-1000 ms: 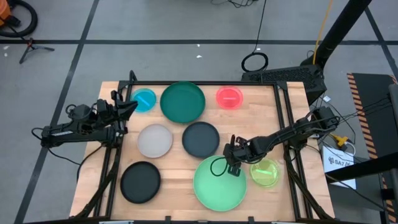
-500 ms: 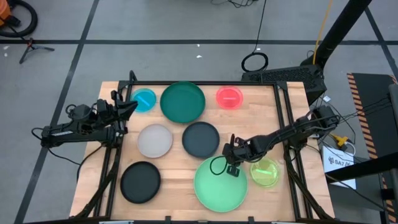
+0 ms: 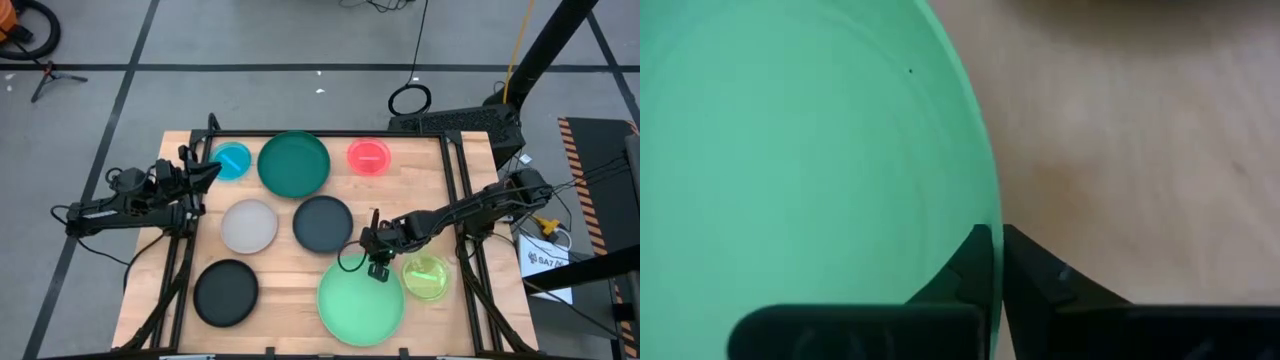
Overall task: Stack plastic plates
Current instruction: Stack the light green plate on the dark green plate
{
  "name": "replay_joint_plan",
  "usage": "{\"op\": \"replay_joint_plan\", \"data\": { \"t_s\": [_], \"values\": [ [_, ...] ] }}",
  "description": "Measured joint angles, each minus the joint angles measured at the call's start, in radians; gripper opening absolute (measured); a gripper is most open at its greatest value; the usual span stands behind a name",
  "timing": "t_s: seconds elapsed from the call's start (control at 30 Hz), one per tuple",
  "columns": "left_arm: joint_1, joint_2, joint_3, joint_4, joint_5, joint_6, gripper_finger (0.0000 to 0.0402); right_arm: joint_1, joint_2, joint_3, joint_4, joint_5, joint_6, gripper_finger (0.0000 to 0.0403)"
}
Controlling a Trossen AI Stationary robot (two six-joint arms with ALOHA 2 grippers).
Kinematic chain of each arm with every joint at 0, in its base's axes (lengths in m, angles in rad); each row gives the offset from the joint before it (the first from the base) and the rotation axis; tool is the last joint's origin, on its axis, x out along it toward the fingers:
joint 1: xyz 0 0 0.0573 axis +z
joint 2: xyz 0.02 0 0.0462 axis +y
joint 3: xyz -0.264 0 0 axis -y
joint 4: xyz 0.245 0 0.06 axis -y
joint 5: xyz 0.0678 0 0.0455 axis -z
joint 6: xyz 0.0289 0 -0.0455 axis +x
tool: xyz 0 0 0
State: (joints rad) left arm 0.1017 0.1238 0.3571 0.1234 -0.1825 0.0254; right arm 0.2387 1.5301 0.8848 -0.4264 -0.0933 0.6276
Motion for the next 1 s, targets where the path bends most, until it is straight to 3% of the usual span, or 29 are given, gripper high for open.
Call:
{"op": "replay_joint_plan", "data": {
  "t_s": [0.33, 0.67, 1.0],
  "values": [
    [0.0, 0.0, 0.0, 0.006, 0.0, 0.003, 0.0051, -0.12, -0.07, 0.004, 0.149, -0.12, 0.046, 0.0006],
    [0.0, 0.0, 0.0, 0.011, 0.0, 0.018, 0.0051, -0.255, -0.071, 0.164, 0.159, -0.082, -0.053, 0.0006],
    [0.0, 0.0, 0.0, 0.022, 0.0, 0.018, 0.0051, -0.422, -0.071, 0.257, 0.163, 0.021, -0.037, 0.0006]
  ]
}}
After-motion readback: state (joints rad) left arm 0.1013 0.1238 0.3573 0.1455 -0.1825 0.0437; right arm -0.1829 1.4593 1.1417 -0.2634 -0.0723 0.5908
